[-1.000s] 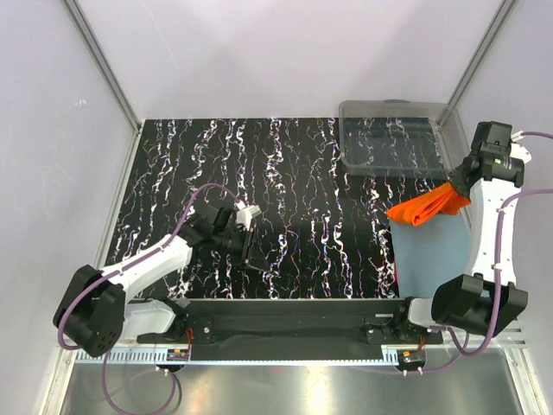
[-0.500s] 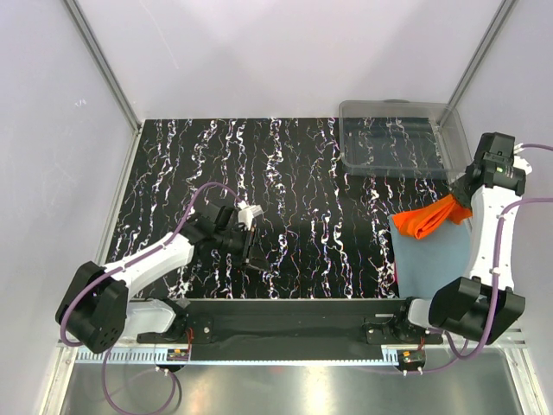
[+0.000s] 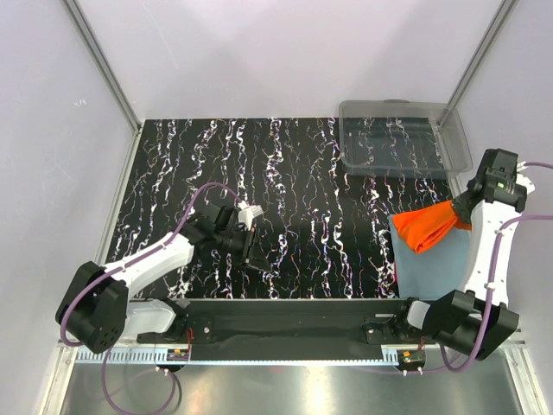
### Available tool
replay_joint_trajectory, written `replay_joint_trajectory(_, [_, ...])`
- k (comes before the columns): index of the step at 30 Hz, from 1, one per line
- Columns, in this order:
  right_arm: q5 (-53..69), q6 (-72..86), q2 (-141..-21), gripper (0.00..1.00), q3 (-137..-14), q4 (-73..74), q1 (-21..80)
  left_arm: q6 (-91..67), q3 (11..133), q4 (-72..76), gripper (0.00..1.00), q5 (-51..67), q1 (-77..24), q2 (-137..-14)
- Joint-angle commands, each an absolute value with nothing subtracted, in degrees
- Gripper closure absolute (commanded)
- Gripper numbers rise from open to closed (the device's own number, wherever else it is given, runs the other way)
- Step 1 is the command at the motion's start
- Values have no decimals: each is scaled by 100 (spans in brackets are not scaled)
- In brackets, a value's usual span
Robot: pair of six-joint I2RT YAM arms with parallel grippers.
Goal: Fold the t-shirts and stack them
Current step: Neatly place the folded tshirt to the corner
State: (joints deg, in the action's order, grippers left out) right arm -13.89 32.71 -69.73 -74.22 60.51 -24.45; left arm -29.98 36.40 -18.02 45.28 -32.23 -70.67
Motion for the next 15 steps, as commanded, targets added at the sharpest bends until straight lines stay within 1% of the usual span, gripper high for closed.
replay_joint_trajectory(1, [-1441,3190,-6662,100,-7322,6328,-2513,-2918,3736,-1758,76,4746,-3199,-7014])
replay_joint_trajectory(15, [-1722,3551,-6267,100,-6671,6478,-2610,-2892,3604,-1749,76,4799,-3199,-6882])
